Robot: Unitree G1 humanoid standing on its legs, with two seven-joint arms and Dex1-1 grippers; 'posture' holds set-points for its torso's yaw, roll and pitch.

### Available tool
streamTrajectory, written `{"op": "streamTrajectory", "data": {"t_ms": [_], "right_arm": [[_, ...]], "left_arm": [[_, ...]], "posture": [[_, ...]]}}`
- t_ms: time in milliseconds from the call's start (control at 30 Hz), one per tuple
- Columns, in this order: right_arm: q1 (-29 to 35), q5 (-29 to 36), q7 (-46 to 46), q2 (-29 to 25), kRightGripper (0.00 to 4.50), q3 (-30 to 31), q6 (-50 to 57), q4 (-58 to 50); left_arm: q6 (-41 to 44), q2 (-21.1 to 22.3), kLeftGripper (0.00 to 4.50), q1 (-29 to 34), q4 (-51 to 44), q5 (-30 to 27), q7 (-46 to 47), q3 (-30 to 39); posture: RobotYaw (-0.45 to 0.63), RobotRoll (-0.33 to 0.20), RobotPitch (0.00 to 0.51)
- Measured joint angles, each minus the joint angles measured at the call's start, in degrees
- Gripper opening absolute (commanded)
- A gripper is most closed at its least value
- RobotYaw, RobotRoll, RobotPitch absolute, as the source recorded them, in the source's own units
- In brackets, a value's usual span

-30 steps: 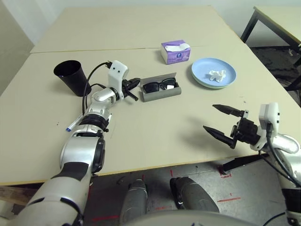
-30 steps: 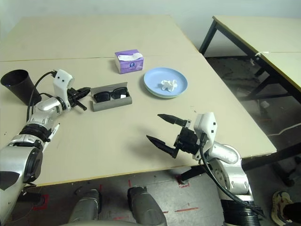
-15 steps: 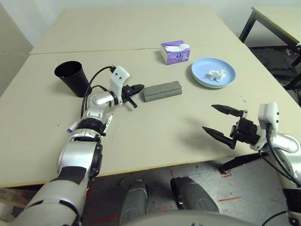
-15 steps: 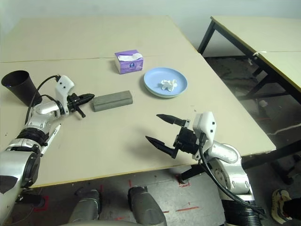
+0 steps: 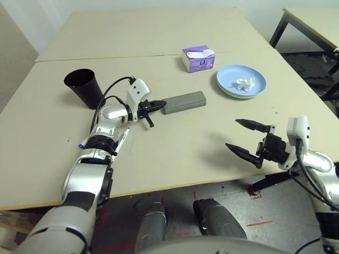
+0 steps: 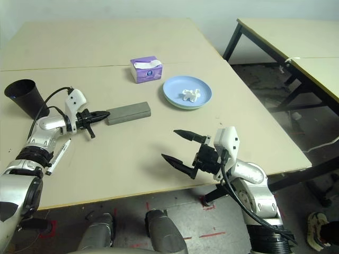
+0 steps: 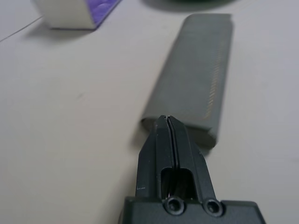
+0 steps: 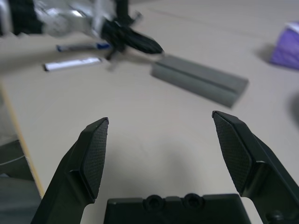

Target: Organize and tidy the items on the table.

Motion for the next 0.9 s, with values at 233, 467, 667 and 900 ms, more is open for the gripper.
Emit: {"op": "streamTrajectory", "data": {"t_ms": [233, 467, 667, 900], "right_arm": [[1.45, -4.21, -6.46, -1.71, 4.50, -0.04, 3.28, 1.77], [1.73, -4.92, -10.98, -1.68, 4.50, -0.22, 6.34, 1.67], [1.51, -4.87, -10.90, -1.44, 4.50, 0.02, 6.35, 1.69], [-0.83, -4.97, -9.67, -0.26, 4.50, 1.68, 6.01, 2.09]], "left_arm": [[3.16, 5.38, 0.03, 1.25, -6.81, -2.57, -3.19, 1.89], [8.26, 8.55, 0.03, 7.28, -17.53, -6.27, -9.16, 2.02], [16.11, 16.07, 0.03, 12.89, -30.73, -10.37, -14.81, 2.99], [28.54, 30.63, 0.21, 18.52, -42.70, -12.83, -22.95, 3.33]], "posture": [[-0.17, 0.000, 0.119], [-0.16, 0.000, 0.119], [-0.12, 0.000, 0.121], [-0.07, 0.000, 0.134]]}}
